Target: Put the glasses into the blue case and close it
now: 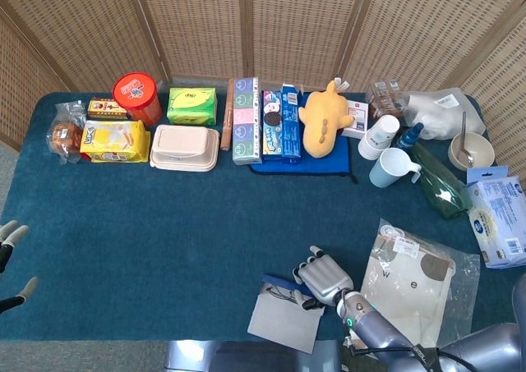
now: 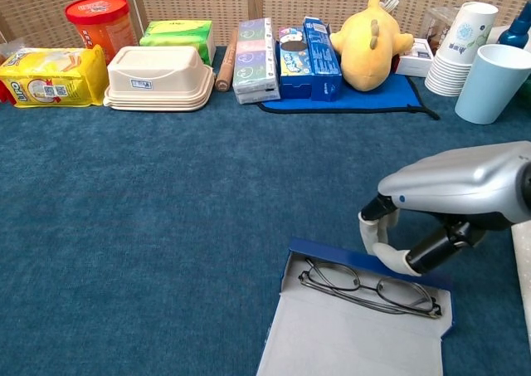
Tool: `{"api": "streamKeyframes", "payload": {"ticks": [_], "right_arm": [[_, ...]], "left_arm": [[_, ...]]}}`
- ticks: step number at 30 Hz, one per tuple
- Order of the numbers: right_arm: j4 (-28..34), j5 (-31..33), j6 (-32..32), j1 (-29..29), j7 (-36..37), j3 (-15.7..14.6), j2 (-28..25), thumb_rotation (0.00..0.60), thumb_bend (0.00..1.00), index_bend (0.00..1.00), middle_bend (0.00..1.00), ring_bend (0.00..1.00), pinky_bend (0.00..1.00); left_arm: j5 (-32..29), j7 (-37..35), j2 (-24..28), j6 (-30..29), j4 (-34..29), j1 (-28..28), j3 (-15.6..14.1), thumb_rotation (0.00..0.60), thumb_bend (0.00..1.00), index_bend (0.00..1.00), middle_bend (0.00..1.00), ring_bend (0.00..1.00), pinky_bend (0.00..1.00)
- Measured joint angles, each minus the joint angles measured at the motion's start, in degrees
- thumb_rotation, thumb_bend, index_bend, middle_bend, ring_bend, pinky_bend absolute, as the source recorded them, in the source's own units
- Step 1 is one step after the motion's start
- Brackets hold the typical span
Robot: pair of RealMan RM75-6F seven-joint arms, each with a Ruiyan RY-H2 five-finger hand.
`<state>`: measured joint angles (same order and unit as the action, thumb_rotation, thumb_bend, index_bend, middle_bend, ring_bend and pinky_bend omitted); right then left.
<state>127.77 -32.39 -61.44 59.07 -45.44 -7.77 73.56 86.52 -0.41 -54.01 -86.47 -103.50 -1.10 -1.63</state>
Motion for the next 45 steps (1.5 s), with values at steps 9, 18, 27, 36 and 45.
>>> {"api": "streamKeyframes", "payload": {"ticks": [9, 18, 27, 36, 45], "right_arm": [[-0.19, -3.90, -2.62, -1.26, -0.05, -0.21, -0.28, 0.167, 0.55, 0.30, 0.33, 0.21, 0.09], [2.83, -15.18, -9.44, -7.11, 0.92, -3.51, -3.32, 0.177, 0.53, 0.22, 0.27, 0.14, 0.09], [1.14, -41.07, -19.24, -19.33, 1.21, -10.47, -3.60, 0.329, 0.35, 0.10, 0.17, 0.02, 0.07], [-5.25, -57.92, -28.31, -33.70, 0.91, -16.12, -1.83, 0.457, 0.21, 0.03, 0.13, 0.00, 0.06], [-15.17, -66.99, -32.72, -45.31, 2.36, -18.46, 1.65, 0.518, 0.10, 0.01, 0.11, 0.00, 0.06]], "left_arm": [[-0.08, -0.03, 0.36, -0.68, -0.20, -0.60, -0.17, 0.600, 0.28, 0.08, 0.05, 0.00, 0.00], [0.25, 0.36, 0.87, -0.55, -0.66, 0.44, 0.88, 0.600, 0.28, 0.08, 0.06, 0.00, 0.00], [-0.05, -1.56, 1.88, -0.38, -1.12, 1.21, 1.87, 0.600, 0.28, 0.08, 0.06, 0.00, 0.00], [0.31, -3.50, 2.66, -0.38, -1.13, 1.77, 2.40, 0.600, 0.28, 0.08, 0.05, 0.00, 0.00], [0.40, -5.96, 3.94, -0.96, -1.15, 2.01, 2.99, 0.600, 0.27, 0.07, 0.05, 0.00, 0.00]]}}
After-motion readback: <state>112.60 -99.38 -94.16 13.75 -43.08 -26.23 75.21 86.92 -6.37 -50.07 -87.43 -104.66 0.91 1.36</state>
